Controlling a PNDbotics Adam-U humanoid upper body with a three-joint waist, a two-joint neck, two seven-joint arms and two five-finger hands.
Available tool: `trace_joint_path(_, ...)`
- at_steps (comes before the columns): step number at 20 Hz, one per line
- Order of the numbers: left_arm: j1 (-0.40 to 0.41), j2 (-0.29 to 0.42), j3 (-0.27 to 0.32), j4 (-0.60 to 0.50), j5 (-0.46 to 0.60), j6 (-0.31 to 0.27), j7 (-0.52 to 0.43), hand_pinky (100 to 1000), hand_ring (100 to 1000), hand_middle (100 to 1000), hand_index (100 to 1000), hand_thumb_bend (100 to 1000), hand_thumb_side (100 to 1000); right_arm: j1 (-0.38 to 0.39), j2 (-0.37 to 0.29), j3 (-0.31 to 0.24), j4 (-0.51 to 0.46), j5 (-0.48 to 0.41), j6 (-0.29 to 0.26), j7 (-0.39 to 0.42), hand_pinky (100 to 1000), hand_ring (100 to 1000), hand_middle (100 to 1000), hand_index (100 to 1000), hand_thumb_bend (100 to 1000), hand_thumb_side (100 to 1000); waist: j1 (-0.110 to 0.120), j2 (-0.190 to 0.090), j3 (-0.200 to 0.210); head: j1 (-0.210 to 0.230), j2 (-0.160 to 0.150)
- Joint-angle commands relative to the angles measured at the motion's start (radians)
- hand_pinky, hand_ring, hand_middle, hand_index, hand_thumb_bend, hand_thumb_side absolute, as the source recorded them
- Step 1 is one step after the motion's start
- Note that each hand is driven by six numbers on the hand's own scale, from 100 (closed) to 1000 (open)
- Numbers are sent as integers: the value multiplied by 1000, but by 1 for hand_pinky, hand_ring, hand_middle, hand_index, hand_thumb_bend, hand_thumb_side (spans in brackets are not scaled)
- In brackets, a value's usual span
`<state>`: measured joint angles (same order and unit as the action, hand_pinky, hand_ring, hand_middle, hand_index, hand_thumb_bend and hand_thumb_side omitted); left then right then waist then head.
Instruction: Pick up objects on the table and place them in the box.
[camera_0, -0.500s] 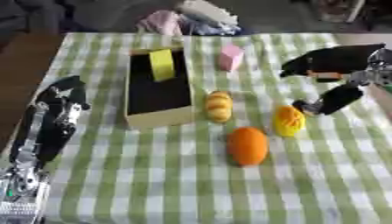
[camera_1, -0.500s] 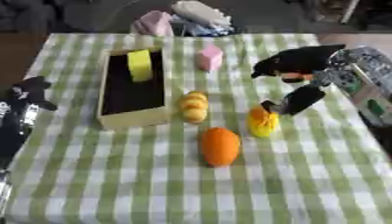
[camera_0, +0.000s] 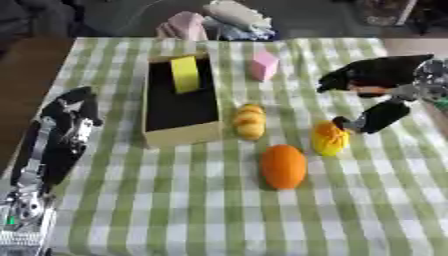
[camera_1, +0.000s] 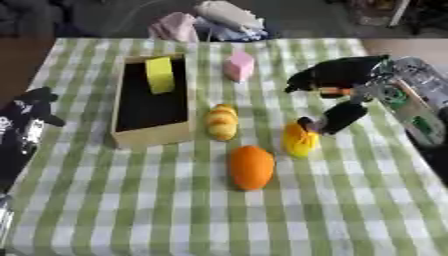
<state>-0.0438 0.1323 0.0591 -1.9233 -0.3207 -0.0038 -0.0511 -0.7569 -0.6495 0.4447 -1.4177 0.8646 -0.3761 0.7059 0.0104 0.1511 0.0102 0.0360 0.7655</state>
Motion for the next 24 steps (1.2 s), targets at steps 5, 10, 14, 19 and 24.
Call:
trace_joint_path(5, -3, 15, -1, -11, -2, -2, -3, 752, 568, 744, 859, 279, 802, -9, 0, -9, 43, -93, 40, 22, 994, 1000, 969, 1000, 100, 764, -13, -26, 2, -2, 5)
trace_joint_path(10, -4, 14, -1, -11, -2, -2, -4, 752, 569, 744, 859, 277, 803, 2, 13, -6, 79, -138, 64, 39, 978, 993, 955, 1000, 100, 823, -12, -25, 3, -3, 5)
trace_joint_path(14, -4, 15, -1, -11, -1, -2, -4, 752, 569, 744, 859, 278, 803, 15, 25, -5, 107, -141, 70, 49, 972, 988, 948, 1000, 100, 860, -10, -25, 2, -4, 5)
trace_joint_path(19, -3, 15, -1, -12, -1, -3, -6, 752, 569, 745, 859, 277, 803, 28, 35, -12, 137, -127, 70, 42, 968, 985, 943, 1000, 100, 864, -8, -26, 1, -4, 5)
trace_joint_path(24, -3, 15, -1, -12, -1, -3, -8, 753, 570, 745, 860, 276, 804, 37, 35, -16, 153, -111, 68, 39, 969, 983, 939, 1000, 100, 861, -7, -26, -1, -4, 5)
